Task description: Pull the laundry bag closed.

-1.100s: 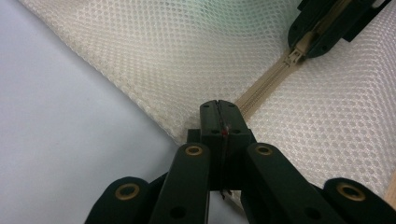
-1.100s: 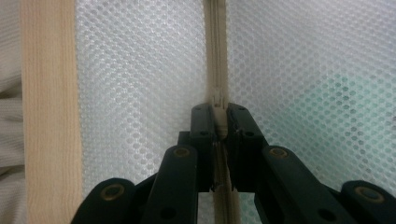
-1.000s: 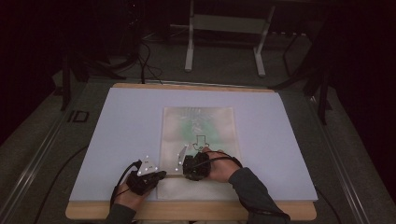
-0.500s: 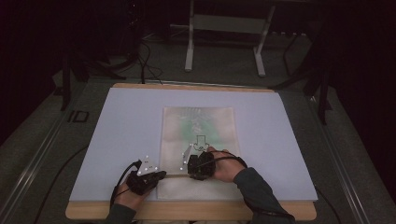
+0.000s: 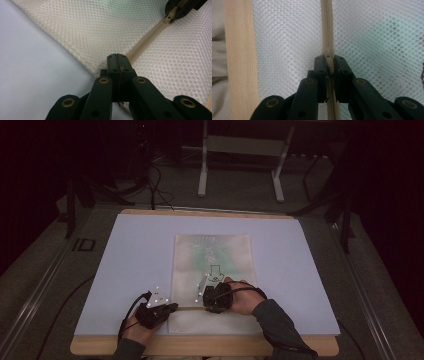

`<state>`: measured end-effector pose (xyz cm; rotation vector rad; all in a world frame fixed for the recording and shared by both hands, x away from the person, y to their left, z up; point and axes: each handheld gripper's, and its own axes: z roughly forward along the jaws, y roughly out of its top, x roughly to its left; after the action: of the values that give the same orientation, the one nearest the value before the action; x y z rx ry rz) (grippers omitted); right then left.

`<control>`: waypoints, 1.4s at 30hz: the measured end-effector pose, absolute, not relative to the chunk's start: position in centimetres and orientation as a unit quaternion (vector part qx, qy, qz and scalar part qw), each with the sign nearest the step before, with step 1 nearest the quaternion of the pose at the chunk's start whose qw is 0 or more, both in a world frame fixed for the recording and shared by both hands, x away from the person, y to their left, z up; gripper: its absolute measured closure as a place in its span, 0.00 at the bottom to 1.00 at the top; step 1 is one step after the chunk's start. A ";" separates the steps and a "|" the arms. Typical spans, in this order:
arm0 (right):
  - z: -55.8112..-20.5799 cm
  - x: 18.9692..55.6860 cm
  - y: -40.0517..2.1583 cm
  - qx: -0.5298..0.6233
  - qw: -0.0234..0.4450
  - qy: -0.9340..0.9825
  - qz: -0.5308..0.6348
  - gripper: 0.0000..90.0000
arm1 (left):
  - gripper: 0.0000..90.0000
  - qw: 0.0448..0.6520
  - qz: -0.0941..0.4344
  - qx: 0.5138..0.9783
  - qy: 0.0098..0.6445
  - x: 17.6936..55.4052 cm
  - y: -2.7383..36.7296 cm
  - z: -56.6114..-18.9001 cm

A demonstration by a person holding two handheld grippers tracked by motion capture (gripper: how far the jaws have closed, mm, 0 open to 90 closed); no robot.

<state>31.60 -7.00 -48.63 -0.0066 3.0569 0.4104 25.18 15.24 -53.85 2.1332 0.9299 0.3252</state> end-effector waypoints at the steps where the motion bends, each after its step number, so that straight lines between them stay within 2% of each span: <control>1: -48.6 31.6 -7.1 -0.001 0.030 0.991 0.132 0.91 | 0.99 0.385 0.128 0.838 0.365 25.2 15.2 -53.8; 42: -48.0 31.6 -9.7 0.011 0.036 0.991 0.127 0.91 | 0.99 0.385 0.127 0.837 0.366 25.2 15.2 -53.8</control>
<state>31.60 -9.67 -47.98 0.0351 3.0456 0.3889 25.20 15.24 -53.84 2.1330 0.9323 0.3233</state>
